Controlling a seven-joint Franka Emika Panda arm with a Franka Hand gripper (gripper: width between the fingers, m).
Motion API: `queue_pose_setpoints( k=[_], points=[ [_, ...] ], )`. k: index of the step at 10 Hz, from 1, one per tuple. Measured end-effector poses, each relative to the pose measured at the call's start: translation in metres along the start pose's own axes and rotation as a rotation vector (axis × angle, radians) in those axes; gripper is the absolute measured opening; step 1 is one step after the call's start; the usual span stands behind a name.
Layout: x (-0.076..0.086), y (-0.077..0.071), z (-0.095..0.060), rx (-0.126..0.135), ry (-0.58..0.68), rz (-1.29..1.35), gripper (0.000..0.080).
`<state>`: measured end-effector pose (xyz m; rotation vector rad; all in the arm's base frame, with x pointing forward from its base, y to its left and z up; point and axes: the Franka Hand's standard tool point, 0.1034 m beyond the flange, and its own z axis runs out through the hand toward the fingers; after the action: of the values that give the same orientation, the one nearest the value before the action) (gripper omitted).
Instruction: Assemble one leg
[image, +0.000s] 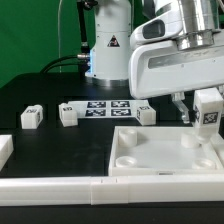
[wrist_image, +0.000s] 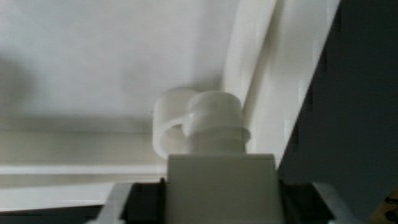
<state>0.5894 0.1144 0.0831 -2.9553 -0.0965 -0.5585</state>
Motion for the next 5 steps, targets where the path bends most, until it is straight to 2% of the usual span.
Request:
queue_pose_setpoints(
  k=[3, 5],
  points=[
    [-0.001, 0.005, 0.009, -0.007, 0.023, -0.003, 0.0291],
    [0.006, 0.011, 0.011, -0.022, 0.086, -0.013, 0.0291]
  ],
)
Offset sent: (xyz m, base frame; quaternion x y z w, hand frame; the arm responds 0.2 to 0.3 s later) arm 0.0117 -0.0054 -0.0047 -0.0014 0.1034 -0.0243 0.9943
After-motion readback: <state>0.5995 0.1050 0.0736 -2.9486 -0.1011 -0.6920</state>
